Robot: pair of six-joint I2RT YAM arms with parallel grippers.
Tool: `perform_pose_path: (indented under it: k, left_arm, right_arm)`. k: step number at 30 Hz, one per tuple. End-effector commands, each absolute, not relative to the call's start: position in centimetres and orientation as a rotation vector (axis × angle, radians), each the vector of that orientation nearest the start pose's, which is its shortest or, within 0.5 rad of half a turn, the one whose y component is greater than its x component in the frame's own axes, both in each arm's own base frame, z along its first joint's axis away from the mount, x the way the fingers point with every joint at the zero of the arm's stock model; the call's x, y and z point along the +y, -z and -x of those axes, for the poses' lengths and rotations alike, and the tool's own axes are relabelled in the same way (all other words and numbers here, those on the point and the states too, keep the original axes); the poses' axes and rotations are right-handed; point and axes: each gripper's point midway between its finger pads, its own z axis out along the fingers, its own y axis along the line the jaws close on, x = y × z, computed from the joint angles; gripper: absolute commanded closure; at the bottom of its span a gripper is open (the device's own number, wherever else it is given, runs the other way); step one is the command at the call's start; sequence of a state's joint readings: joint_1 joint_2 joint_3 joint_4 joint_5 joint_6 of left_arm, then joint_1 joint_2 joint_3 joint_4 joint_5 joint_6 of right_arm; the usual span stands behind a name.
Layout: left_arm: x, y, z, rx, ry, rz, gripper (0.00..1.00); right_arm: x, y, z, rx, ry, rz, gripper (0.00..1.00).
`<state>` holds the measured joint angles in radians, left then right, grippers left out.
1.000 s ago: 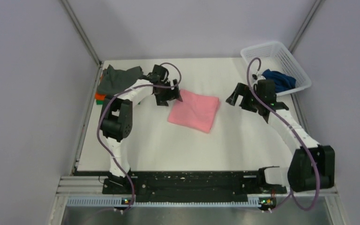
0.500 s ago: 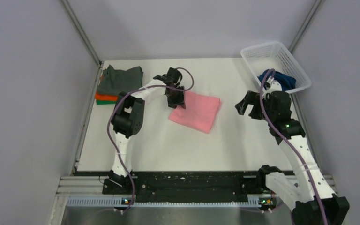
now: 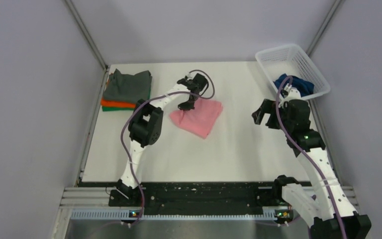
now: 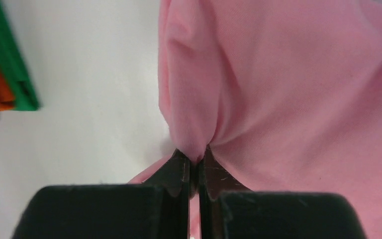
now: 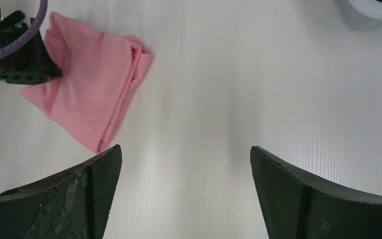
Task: Fold and stack the t-shirts
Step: Put the neatly folded tshirt into the corner of the board with the left arm
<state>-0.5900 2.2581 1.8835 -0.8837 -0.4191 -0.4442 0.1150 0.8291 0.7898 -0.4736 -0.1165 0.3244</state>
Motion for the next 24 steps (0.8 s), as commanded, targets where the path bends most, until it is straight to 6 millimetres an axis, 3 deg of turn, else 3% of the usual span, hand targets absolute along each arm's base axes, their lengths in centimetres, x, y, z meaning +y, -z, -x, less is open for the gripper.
perform_pose_path:
  k: [1,13,20,24]
  left_arm:
    - [-14.6,-13.0,-46.2,2.382,-0.621,-0.056,1.00]
    - [-3.8,-23.6,-50.8,2.106,-0.913,-0.048,1.00]
    - [-1.0,-28.3,-51.5,2.030,-0.898,-0.057,1.00]
    - [-1.5,-30.3,-51.5,2.040,-0.752,-0.045,1.00]
  right_arm:
    - [6.1,-20.9,-28.0,2.070,-0.361,-0.144,0.01]
    - [5.4,-20.7,-28.3,2.064,-0.318,-0.172,0.01]
    - [5.3,-20.4,-28.5,2.075,-0.310,-0.176,0.01]
    - [5.3,-20.4,-28.5,2.075,-0.307,-0.178,0.01]
